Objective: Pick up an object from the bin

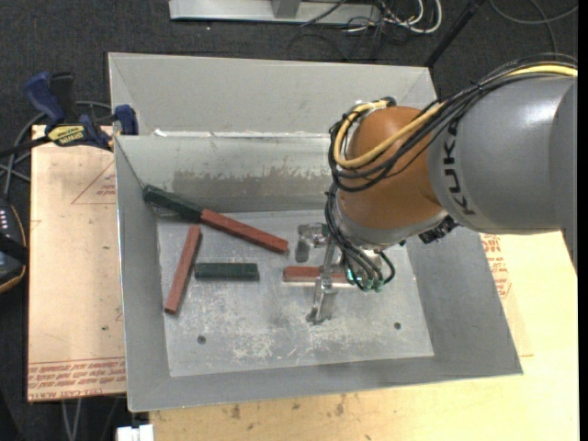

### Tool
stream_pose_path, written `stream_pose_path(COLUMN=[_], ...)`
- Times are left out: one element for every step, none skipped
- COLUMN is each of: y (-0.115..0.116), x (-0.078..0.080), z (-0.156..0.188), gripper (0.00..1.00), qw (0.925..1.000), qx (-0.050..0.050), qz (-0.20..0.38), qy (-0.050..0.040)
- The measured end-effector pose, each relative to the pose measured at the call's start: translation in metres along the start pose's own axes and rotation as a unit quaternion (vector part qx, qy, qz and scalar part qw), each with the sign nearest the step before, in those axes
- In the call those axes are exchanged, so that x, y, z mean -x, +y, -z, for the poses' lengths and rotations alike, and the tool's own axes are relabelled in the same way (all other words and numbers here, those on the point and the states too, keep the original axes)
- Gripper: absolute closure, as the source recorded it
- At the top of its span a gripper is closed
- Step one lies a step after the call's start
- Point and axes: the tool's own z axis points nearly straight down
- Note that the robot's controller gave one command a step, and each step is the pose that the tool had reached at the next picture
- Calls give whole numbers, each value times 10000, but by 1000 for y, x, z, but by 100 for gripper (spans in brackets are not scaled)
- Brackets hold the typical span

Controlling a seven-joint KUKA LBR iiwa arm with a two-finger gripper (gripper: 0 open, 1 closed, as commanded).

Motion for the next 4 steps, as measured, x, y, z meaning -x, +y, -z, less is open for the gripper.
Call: stream_pose_path(y=[-24,-98,-93,-86], x=[69,46,48,19], z=[-78,-81,-79,67], gripper=[0,0,100,100], qw=[9995,9995,9996,9994], qx=[-2,-18,1,1], qz=[-300,-325,-295,-331], qy=[-41,-30,-51,-88])
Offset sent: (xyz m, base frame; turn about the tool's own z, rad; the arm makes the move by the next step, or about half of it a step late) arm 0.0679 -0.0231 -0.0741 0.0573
